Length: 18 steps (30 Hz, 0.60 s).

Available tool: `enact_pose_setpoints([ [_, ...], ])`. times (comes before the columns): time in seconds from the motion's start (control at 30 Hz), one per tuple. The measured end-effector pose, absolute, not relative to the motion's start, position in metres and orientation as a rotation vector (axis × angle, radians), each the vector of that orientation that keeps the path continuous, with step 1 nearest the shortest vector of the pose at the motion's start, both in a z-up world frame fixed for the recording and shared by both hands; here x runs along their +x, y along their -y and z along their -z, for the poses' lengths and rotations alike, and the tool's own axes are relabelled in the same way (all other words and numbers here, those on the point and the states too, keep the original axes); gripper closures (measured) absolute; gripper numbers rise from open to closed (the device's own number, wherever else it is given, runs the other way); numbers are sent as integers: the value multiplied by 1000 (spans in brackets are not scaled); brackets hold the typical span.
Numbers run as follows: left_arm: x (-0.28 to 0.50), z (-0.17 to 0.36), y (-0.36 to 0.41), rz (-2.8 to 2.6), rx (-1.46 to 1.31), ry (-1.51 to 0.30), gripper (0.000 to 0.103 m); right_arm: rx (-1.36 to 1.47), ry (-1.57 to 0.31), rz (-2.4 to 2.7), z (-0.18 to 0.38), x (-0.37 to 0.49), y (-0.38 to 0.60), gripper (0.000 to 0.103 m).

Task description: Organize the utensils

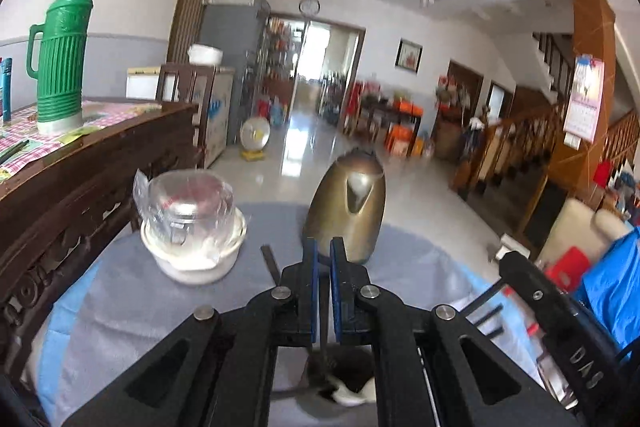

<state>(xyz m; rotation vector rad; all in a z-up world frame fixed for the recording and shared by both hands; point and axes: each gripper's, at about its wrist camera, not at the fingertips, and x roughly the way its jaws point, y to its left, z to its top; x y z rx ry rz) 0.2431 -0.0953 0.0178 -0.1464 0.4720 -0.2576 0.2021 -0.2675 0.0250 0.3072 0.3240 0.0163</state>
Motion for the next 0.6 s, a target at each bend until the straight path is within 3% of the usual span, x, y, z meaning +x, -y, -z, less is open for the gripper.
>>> enact_pose_setpoints([
  [0.07,232,-27,89,272,-139,-476,85,365,-349,-39,-26,196,279,91],
  [0.1,224,-35,84,268,-123,-468,65,394,-350,-58,-28,191,285,86],
  [0.17,208,-44,78,275,-109,-447,39,440,-339,-83,-31,177,296,67],
  [0.2,195,-51,71,274,-98,-423,37,457,-326,-90,-32,167,301,60],
  [0.23,186,-55,68,271,-83,-411,34,476,-307,-98,-35,156,306,40],
  [0.27,177,-59,64,272,-67,-407,30,489,-282,-101,-37,145,309,37],
  [0.3,169,-61,59,273,-52,-413,19,492,-247,-103,-40,128,312,37],
  [0.47,117,-47,38,204,25,-473,8,460,-230,-105,-38,70,311,37],
  [0.6,88,-19,31,134,62,-577,7,418,-325,-79,-20,46,298,37],
])
